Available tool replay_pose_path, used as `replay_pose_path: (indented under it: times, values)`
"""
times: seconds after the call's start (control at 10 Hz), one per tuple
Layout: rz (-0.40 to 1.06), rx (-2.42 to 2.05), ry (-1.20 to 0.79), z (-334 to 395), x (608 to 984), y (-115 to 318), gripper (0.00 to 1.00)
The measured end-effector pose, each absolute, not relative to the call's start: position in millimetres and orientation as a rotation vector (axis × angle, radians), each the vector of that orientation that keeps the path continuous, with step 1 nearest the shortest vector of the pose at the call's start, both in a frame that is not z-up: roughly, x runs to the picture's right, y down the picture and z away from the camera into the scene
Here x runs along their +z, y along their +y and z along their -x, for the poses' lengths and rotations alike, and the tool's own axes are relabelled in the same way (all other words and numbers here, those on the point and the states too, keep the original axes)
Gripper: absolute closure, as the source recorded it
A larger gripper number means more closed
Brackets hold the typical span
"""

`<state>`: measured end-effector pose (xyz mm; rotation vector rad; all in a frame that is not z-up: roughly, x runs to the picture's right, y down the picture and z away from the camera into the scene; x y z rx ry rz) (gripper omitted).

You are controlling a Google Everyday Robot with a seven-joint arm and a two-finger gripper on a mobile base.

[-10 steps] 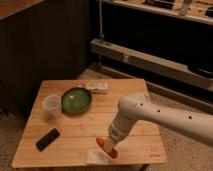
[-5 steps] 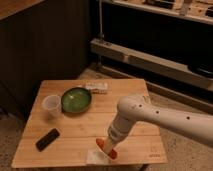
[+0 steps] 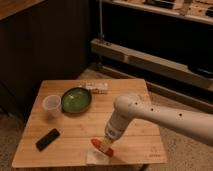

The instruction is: Place the pepper on the white sponge

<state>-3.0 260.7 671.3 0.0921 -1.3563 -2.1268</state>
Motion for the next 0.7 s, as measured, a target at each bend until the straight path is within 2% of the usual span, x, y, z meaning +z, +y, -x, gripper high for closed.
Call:
replay_pose_path:
  times: [0.7]
  values:
    - [-0.101,-2.358,-1.557,36,673,271,1.0]
